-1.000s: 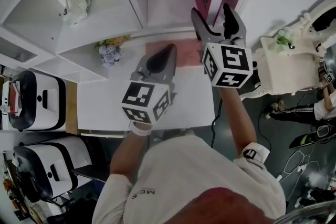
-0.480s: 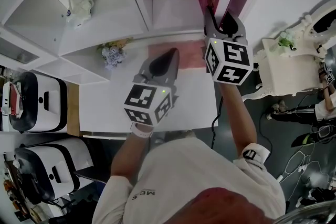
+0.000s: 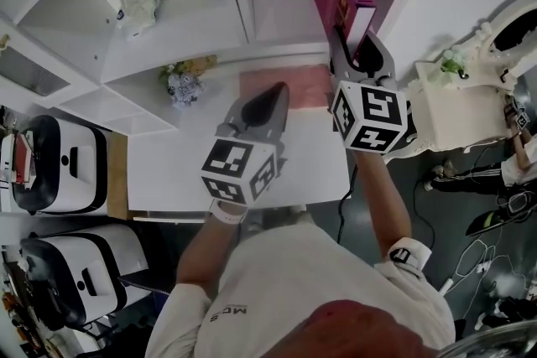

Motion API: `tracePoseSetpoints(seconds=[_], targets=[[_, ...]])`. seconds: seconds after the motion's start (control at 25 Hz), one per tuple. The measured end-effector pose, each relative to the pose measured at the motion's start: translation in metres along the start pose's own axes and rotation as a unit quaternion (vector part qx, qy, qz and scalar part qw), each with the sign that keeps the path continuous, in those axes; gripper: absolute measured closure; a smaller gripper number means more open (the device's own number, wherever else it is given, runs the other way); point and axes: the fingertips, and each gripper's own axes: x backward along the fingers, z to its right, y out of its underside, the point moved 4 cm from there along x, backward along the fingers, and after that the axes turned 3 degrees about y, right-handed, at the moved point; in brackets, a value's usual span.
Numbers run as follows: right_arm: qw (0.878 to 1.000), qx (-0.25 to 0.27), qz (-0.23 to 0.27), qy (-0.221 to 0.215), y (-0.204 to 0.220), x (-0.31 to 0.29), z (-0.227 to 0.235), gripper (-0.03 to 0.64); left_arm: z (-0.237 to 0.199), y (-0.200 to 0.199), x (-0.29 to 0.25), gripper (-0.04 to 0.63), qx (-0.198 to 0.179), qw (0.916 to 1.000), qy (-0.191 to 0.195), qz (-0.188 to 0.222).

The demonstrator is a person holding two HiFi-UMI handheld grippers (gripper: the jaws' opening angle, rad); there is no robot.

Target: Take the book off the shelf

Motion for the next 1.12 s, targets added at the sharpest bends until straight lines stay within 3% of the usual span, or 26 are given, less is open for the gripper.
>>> tracePoseSetpoints(seconds=[0.64,1.12], targets=[[1.000,-0.006,-0.010,0.024,0.006,0.097,-0.031,0.476,0.023,0.016,0.070,0.594,-0.006,0.9998,0.020,-0.001],[0.998,-0.004,-0.033,0.044,0.035,0.159,-0.050,0.476,0.043,0.045,0.111,0.594,-0.004,0.9993,0.036,-0.011]])
